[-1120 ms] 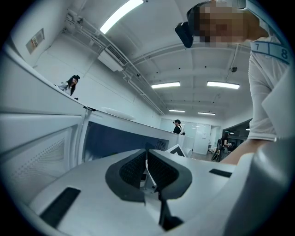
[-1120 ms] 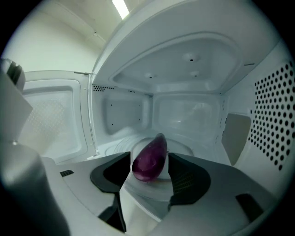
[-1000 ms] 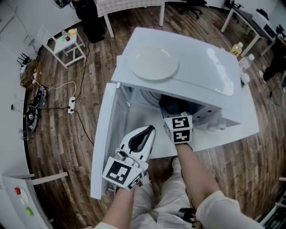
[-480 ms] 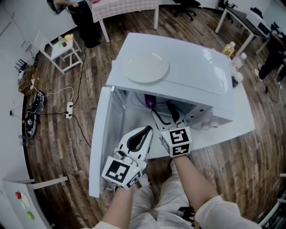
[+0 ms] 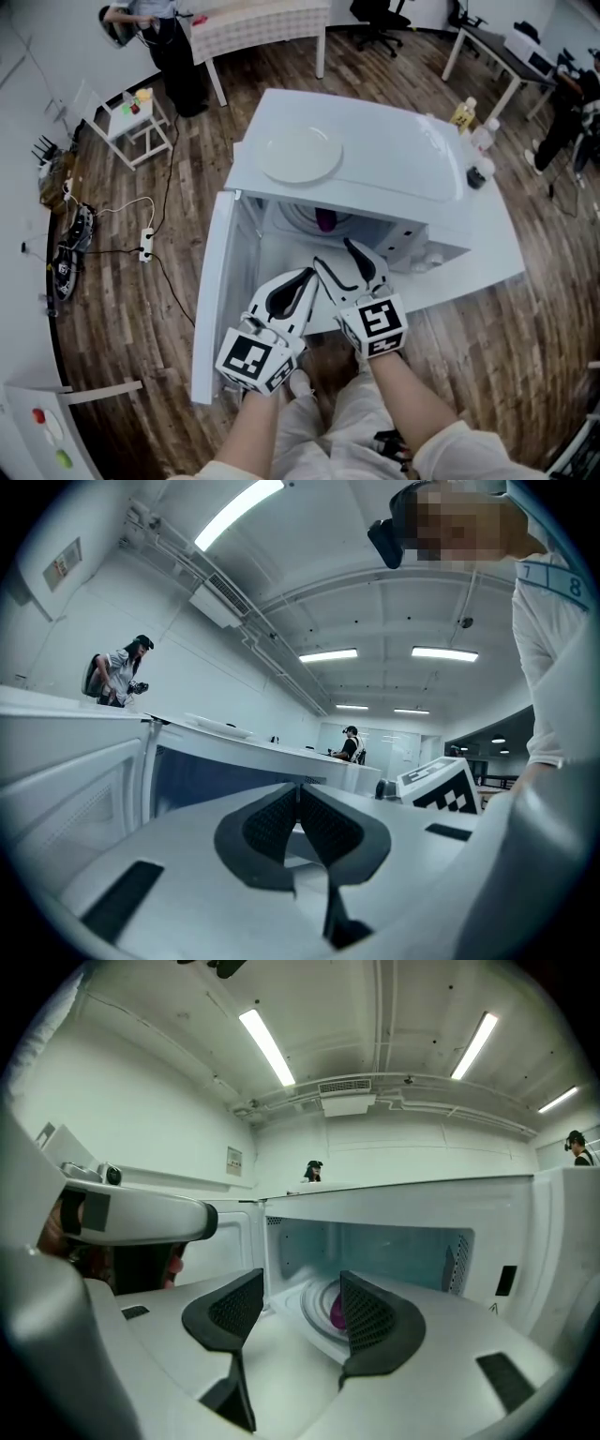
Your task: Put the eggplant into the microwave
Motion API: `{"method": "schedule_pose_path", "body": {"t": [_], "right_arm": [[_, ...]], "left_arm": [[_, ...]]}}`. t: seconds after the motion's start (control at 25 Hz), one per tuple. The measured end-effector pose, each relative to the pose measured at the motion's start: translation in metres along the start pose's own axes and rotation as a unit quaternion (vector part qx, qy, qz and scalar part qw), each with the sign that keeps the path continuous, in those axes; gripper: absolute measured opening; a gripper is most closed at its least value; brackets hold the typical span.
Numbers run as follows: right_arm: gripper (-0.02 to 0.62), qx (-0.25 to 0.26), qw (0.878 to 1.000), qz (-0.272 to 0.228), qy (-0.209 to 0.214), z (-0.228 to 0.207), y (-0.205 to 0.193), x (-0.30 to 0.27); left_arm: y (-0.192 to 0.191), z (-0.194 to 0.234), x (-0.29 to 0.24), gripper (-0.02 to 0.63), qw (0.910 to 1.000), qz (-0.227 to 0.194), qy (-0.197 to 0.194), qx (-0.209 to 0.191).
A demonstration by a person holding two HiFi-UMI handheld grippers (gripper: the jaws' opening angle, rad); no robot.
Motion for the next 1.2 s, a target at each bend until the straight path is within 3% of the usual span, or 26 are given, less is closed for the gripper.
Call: {"method": "schedule_pose_path", "body": {"t": [0.44, 0.68, 0.88, 1.2], "right_arm": [[0.268, 0.02, 0.999, -0.023, 0.024, 0.016, 0.019, 0.049], [0.199, 0.036, 0.997, -0.047, 0.042, 0.031, 0.036, 0.079], [0.072, 0.055, 0.995, -0.063, 0.047, 0.041, 0.052, 0.105], [0.051, 0.055, 0.991, -0.108, 0.05, 0.06, 0.072, 0.148]], "left_arm": [[0.016, -0.022, 0.02, 0.003, 0.9994, 0.0, -0.027, -0.022], [0.027, -0.034, 0.038, 0.003, 0.9986, -0.005, -0.041, -0.032], [0.041, -0.047, 0.048, 0.003, 0.9972, -0.017, -0.058, -0.042], [0.054, -0.07, 0.073, 0.003, 0.9938, -0.023, -0.094, -0.055]]}}
Point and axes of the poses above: the fingertips, and each gripper's own axes: x backward along the fingers, z to its left, y out of its top, the point moved 10 cm from there along x, backward along the fingers
